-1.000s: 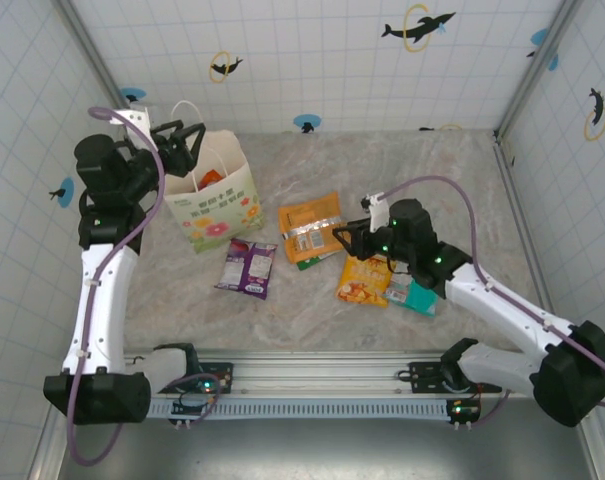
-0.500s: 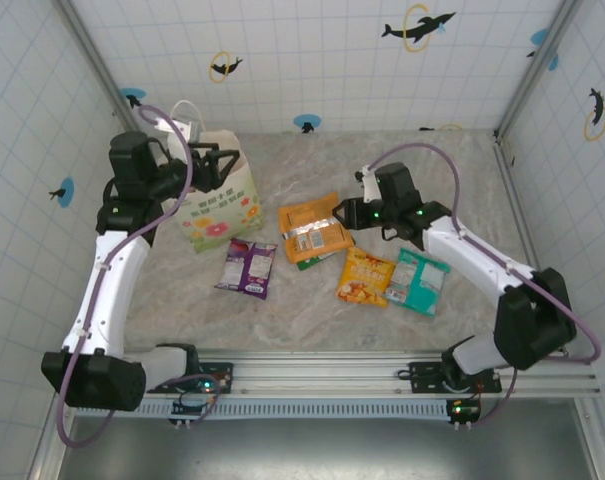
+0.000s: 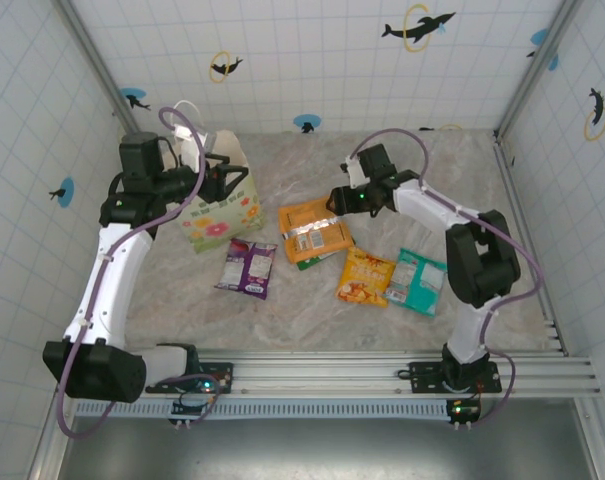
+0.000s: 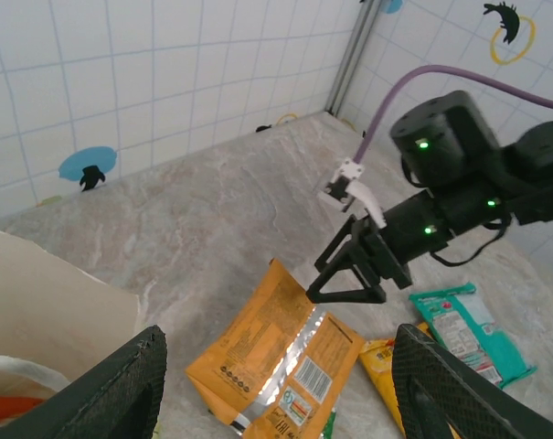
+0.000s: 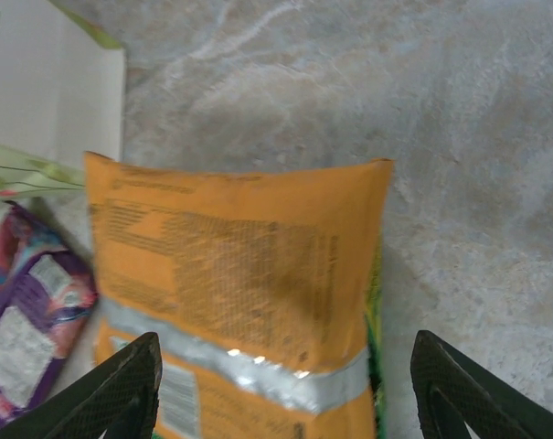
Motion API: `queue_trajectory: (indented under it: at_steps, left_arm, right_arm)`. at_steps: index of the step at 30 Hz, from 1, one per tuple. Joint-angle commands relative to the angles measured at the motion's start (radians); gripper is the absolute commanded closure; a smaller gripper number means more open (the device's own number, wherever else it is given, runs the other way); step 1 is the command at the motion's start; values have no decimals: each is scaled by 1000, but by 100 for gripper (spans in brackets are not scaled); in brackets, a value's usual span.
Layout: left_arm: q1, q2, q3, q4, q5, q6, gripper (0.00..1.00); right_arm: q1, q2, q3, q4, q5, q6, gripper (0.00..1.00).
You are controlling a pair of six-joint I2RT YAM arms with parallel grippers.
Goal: Place the snacks into the paper bag
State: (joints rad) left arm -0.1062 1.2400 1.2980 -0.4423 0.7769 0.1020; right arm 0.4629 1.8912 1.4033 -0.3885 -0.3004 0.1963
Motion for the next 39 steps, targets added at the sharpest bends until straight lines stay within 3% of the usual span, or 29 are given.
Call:
queue_trajectory:
  at_steps: [1,7,11,24,29,34,39]
  left_arm:
    - [-6,10,34,-8,47,29,34]
    - [-7,25,32,9,72,11,34]
    - [-6,27,32,12,71,10,34]
    - [-6,18,43,8,64,9,34]
    - [-7,16,44,10,74,8,34]
    - [-10,16,39,20,84,4,34]
    - [-11,16,34,22,86,4,34]
  right_arm:
    - [-5,68,70,-60,-50,-52,27]
    - [-4,142,100,-8,-140,-31,34]
    - [-4,145,95,13,-154,-30,58]
    - [0,-70,-41,139,-115,-57,100]
    - [3,-166,-125,225,-129,-55,100]
    - [6,-140,-108,184,-145,-42,63]
    - [12,-24,-15,118,-169,-64,51]
